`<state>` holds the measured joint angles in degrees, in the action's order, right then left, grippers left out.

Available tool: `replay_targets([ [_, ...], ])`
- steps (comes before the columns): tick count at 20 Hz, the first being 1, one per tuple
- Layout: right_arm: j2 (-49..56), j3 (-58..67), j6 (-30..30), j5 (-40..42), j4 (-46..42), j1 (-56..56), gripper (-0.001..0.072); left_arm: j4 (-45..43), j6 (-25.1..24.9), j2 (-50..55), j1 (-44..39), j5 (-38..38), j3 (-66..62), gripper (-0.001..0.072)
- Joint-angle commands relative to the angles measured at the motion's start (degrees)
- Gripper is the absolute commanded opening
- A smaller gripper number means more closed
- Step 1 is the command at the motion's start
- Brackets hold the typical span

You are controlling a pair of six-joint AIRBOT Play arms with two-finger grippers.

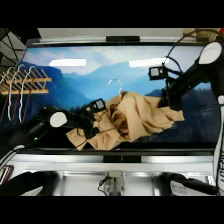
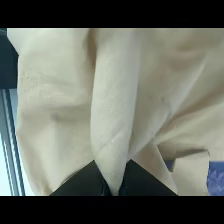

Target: Fold the shirts.

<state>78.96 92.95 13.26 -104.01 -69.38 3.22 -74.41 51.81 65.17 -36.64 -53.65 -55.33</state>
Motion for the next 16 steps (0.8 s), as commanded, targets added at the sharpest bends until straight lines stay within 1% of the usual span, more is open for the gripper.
replay_targets([
  [1,-2.5,0.0,4.1,-1.0,1.5,0.1,0.0063,-8.1,2.5,-0.2,4.6,0.9,-1.9,0.0677],
  [7,-8.2,0.0,9.9,-1.9,2.5,0.1,0.0061,-7.9,2.8,-2.1,21.5,0.0,-9.5,0.0680],
  [9,-10.1,0.0,13.2,-1.3,2.5,0.1,0.0062,-6.8,7.5,-2.2,25.9,0.0,-9.8,0.0671],
  [11,-12.0,0.0,17.2,-0.5,2.4,0.1,0.0061,-2.2,13.7,-1.7,28.7,0.0,-8.7,0.0667],
  [12,-13.0,0.0,19.1,-0.4,2.4,0.1,0.0062,1.5,17.8,-1.0,29.3,-0.6,-7.9,0.0621],
  [13,-14.0,0.0,20.8,-0.4,2.1,0.1,0.0061,5.8,23.1,0.1,29.3,-1.4,-6.8,0.0430],
  [14,-14.8,0.0,22.2,-0.8,1.8,0.1,0.0061,11.6,26.6,1.7,28.6,-1.1,-5.4,0.0398],
  [16,-16.2,0.0,22.5,-1.5,1.8,0.1,0.0061,23.3,26.9,6.5,25.7,1.2,-3.7,0.0407],
])
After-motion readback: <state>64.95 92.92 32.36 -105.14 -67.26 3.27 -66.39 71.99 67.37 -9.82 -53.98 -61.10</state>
